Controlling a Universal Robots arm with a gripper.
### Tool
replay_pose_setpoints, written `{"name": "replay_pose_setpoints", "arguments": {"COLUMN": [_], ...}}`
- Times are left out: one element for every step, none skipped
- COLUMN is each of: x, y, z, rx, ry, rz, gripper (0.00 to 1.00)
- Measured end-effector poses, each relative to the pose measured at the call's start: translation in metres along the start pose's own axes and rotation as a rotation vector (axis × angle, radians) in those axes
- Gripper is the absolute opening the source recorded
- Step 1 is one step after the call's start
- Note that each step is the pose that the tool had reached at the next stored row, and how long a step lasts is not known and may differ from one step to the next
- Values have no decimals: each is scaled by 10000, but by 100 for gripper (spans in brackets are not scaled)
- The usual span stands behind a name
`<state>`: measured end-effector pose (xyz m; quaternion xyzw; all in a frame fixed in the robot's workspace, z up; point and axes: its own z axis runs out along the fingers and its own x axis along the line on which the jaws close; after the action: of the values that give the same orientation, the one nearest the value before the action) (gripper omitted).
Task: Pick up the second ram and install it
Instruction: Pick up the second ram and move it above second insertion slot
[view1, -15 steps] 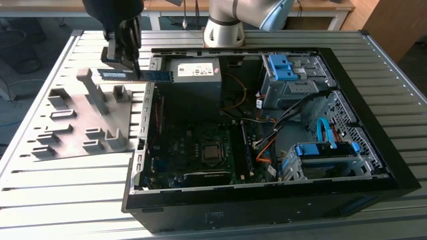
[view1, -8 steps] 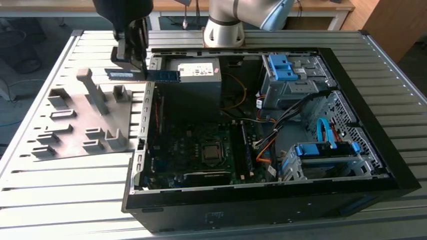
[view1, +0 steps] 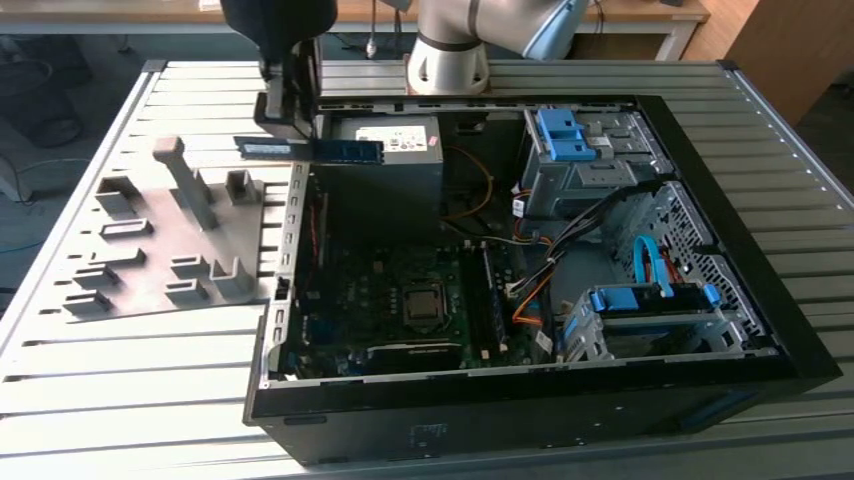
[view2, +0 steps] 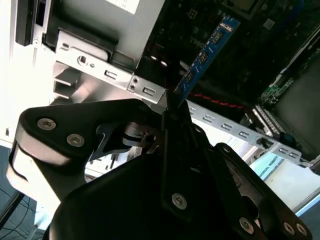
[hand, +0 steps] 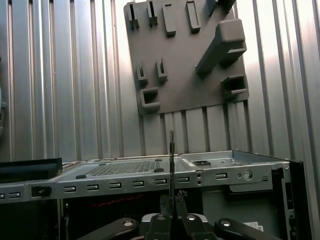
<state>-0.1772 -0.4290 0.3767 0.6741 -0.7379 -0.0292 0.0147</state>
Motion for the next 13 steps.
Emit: {"name": "replay_pose_setpoints", "arguments": {"x": [-2,-5,-7,-10,-13,-16,-19,-22,-26,-29,-32,-35,-38], "y": [-25,-51,-79,-107,-141,-175,-211,-246,-283,-319,-354,-386,-417], "z": [-1,-3,-5,-6,-8,-10,-11,-12,-12,-12,-12,-11,-10], "rx": [-1,-2,-3,-4,-7,-12,-16,-22,-27,-33,-39,-43,-46], "ry": [0,0,0,0,1,1,2,3,2,2,3,3,2], "rz": [0,0,-1,0,0,0,0,0,1,0,0,1,1], "gripper": [14,14,14,14,14,14,14,14,14,14,14,14,14]}}
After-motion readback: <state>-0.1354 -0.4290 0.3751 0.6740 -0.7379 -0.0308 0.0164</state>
